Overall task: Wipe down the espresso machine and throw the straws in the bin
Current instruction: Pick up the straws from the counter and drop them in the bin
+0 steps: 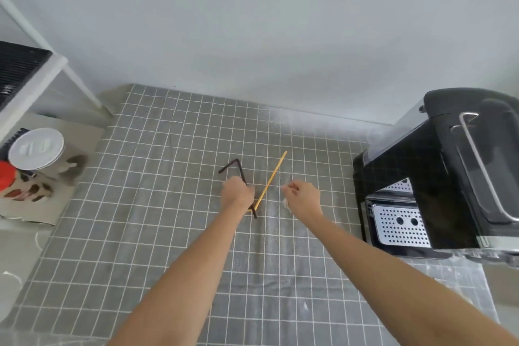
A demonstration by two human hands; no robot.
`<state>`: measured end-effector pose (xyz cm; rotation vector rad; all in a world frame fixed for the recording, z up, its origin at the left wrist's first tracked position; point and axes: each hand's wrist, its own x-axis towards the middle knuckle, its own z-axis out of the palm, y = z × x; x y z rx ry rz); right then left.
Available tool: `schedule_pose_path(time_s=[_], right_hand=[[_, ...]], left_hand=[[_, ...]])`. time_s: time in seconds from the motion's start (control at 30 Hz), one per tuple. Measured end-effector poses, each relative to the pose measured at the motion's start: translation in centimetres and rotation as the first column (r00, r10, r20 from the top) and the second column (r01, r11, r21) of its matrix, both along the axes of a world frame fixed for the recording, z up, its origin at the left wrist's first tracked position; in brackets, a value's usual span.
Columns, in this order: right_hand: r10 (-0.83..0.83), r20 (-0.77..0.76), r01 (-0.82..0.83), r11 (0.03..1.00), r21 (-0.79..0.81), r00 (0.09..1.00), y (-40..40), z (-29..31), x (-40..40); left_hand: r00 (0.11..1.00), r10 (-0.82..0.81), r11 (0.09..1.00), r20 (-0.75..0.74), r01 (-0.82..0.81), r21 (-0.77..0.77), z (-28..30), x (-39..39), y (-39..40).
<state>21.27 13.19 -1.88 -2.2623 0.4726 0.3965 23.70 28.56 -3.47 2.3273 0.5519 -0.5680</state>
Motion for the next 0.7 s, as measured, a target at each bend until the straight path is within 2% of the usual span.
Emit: schedule_pose_path(time_s=[0.17,0.27,0.33,0.53,0.6,0.7], right_hand=[[-0.062,-0.118,0.056,0.997,-0.053,0.991,3.8,-2.5,3.4],[0.029,-0.187,-0.067,0.977,-0.202,0.982,5.6,-3.5,4.3],[0.091,-0.203,-0.136,0.965,-0.223,0.975,6.4,-3.3,4.2],[0.085,-0.219,-0.102,0.992,-0.068,0.972,5.2,-1.6,1.6],[0.079,-0.197,-0.078,0.997,0.012,0.977,3.6,-0.5,-0.2],[0.043,-0.19,-0.006,0.982,0.191,0.981,-0.3,0.6,-3.8]], left_hand=[[0.995,-0.06,0.997,0.074,0.064,-0.044,-0.4,-1.9,3.5],[0.988,-0.132,0.988,0.079,0.137,-0.067,-0.2,-2.7,5.2],[0.986,-0.134,0.987,0.096,0.142,-0.078,0.1,-2.9,5.8],[0.987,-0.085,0.982,0.133,0.105,-0.156,3.0,-4.2,5.1],[0.993,-0.076,0.972,0.095,0.095,-0.214,4.1,-5.0,4.6],[0.986,-0.166,0.948,0.011,0.163,-0.274,6.0,-6.7,2.8]])
